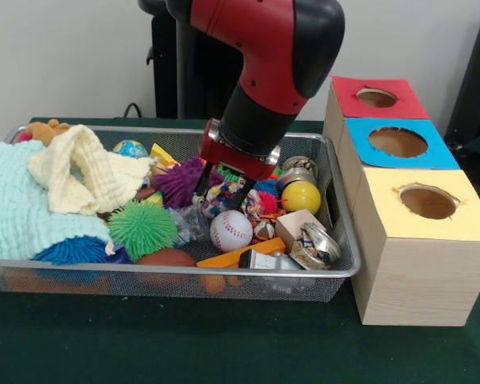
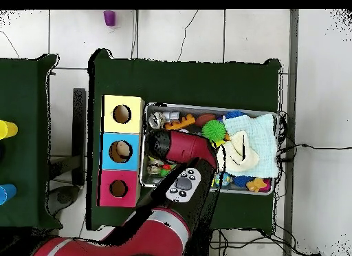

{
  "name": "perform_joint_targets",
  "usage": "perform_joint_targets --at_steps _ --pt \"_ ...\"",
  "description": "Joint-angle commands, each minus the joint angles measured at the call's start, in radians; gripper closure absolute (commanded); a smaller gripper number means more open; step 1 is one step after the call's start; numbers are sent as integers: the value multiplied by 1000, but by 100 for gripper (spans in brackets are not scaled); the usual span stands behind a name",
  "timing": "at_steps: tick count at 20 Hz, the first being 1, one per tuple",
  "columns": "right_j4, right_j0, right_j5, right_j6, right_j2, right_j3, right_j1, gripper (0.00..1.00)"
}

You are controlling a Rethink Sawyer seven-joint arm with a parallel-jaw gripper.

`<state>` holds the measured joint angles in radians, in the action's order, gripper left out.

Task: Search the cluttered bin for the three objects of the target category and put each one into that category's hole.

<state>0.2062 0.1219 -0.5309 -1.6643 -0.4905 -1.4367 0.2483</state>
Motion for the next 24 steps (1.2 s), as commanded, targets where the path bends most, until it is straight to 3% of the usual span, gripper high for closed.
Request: perform_joint_targets --at_steps 1,17,24 --pt "-41 -1 -115 -93 70 124 -46 0" --pt "-83 35 29 -191 -44 120 -187 0" --pt "-52 71 172 -283 -90 60 -230 0"
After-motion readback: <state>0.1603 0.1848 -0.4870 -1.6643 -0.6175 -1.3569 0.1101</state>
